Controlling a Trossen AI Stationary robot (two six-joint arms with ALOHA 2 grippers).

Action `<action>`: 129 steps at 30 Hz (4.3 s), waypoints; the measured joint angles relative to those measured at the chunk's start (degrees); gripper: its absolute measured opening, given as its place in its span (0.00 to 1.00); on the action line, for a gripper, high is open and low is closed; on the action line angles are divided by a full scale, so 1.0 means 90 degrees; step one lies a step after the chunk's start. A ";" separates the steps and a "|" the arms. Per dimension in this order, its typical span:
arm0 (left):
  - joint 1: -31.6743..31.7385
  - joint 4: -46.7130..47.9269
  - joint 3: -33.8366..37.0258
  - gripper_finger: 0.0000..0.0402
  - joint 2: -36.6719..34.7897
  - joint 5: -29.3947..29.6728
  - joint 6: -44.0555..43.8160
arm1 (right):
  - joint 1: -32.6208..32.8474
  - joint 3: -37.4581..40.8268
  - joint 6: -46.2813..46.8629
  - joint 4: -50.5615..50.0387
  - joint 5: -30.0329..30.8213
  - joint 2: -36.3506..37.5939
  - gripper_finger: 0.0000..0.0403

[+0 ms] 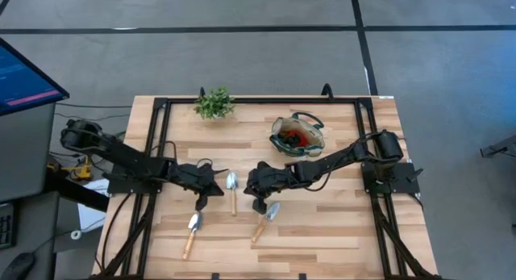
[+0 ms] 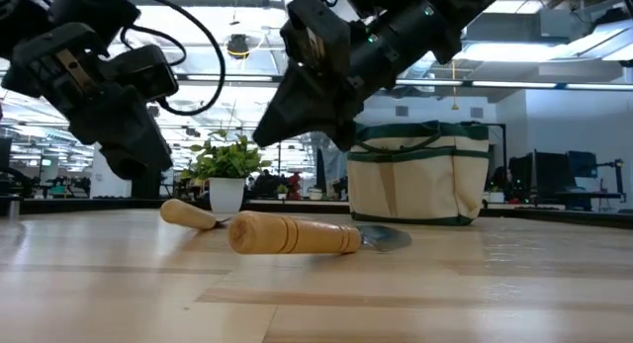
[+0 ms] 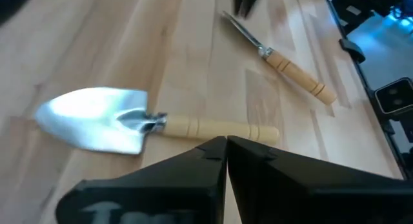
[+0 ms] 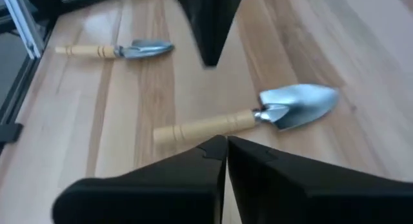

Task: Pick & Place Garden tools in Gardening bag
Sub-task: Put the trowel into the gardening bag

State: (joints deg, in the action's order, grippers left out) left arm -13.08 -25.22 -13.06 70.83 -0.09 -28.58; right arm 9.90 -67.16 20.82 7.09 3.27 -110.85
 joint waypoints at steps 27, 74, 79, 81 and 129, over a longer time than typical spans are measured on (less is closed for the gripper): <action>-0.0005 -0.1252 -0.0012 0.00 0.0898 -0.0407 -0.0222 | -0.0095 -0.0007 -0.0529 -0.1245 0.0474 0.1369 0.00; 0.0882 -0.1104 -0.1557 0.00 0.3259 -0.0230 0.0387 | 0.0075 -0.0007 -0.0811 -0.2098 0.0978 0.1414 0.00; 0.1175 -0.1101 -0.1557 0.00 0.3259 -0.0409 0.0723 | 0.0113 -0.0007 -0.0809 -0.2098 0.0976 0.1414 0.00; 0.1251 -0.1101 -0.1557 0.00 0.3259 -0.0503 0.0800 | 0.0113 -0.0007 -0.0809 -0.2107 0.0978 0.1414 0.00; 0.0307 -0.1065 -0.1346 0.00 0.1780 -0.0728 0.1836 | -0.0501 -0.0010 -0.2715 -0.1840 0.0134 0.0725 0.00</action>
State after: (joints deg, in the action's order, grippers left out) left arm -10.32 -34.81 -25.18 86.86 -6.64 -12.05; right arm 5.39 -67.24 -3.62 -9.47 4.47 -104.33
